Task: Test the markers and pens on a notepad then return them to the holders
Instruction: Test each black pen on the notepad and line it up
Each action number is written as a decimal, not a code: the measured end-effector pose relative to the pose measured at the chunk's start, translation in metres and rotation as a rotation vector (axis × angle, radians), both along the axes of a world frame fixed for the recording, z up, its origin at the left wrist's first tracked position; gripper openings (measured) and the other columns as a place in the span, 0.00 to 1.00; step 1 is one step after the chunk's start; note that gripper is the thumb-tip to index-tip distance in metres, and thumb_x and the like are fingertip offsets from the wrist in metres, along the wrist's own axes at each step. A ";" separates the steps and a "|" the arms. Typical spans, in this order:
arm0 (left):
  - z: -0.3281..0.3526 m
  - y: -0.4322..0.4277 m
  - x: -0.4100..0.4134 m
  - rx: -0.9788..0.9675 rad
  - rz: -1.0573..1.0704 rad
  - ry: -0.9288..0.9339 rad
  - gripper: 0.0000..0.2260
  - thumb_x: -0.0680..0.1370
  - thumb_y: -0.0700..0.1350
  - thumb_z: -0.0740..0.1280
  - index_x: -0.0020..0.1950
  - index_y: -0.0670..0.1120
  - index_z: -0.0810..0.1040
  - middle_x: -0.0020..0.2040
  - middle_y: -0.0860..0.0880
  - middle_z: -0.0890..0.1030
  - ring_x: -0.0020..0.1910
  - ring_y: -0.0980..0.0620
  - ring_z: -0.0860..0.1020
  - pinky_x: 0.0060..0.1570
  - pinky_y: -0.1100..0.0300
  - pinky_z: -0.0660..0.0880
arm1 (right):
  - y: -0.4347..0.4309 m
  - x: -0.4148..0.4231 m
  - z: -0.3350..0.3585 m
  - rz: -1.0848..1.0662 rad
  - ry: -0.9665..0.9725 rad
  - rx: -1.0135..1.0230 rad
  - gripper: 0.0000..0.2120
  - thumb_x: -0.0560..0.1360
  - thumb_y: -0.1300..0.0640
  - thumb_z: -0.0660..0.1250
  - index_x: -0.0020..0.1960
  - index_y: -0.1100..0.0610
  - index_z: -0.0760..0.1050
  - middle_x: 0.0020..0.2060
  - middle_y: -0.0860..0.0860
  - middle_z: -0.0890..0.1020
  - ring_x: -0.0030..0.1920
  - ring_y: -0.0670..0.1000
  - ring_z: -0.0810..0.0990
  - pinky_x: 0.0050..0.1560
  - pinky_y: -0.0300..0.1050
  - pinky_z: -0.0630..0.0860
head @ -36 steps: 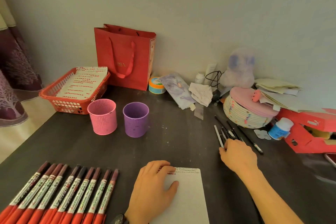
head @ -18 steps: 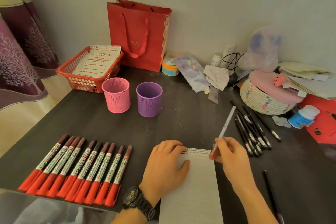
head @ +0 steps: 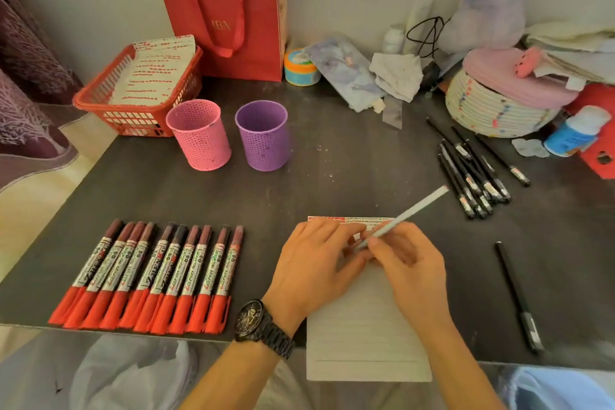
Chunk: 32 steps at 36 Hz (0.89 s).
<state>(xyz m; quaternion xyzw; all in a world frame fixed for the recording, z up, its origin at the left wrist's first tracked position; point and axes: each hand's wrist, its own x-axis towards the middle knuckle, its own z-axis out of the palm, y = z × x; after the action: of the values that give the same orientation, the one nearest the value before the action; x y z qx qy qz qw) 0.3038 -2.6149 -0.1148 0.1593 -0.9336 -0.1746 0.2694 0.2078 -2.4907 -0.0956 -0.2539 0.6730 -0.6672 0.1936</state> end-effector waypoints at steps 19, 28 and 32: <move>0.003 0.007 -0.001 -0.125 0.039 0.114 0.21 0.80 0.61 0.61 0.33 0.51 0.63 0.28 0.55 0.68 0.30 0.54 0.63 0.29 0.59 0.63 | 0.004 -0.007 -0.005 -0.058 -0.064 -0.064 0.09 0.83 0.59 0.63 0.47 0.57 0.79 0.31 0.53 0.80 0.31 0.51 0.78 0.33 0.41 0.77; -0.004 -0.004 -0.004 0.094 0.175 -0.049 0.15 0.73 0.57 0.68 0.43 0.53 0.62 0.46 0.57 0.73 0.47 0.53 0.71 0.46 0.59 0.68 | 0.002 -0.020 -0.003 -0.051 -0.200 -0.163 0.10 0.82 0.60 0.62 0.42 0.57 0.74 0.28 0.58 0.77 0.23 0.54 0.74 0.24 0.42 0.71; -0.007 -0.008 -0.005 0.168 0.189 -0.091 0.16 0.73 0.59 0.67 0.43 0.57 0.60 0.50 0.61 0.74 0.50 0.58 0.70 0.49 0.62 0.67 | -0.008 -0.031 0.009 -0.018 -0.209 -0.134 0.12 0.79 0.54 0.61 0.39 0.57 0.77 0.29 0.60 0.79 0.24 0.55 0.75 0.23 0.44 0.71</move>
<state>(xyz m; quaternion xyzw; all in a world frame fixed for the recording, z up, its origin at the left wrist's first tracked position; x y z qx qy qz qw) 0.2988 -2.6231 -0.1222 0.2763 -0.9078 -0.2184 0.2278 0.1770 -2.4988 -0.0865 -0.1895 0.6053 -0.7352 0.2394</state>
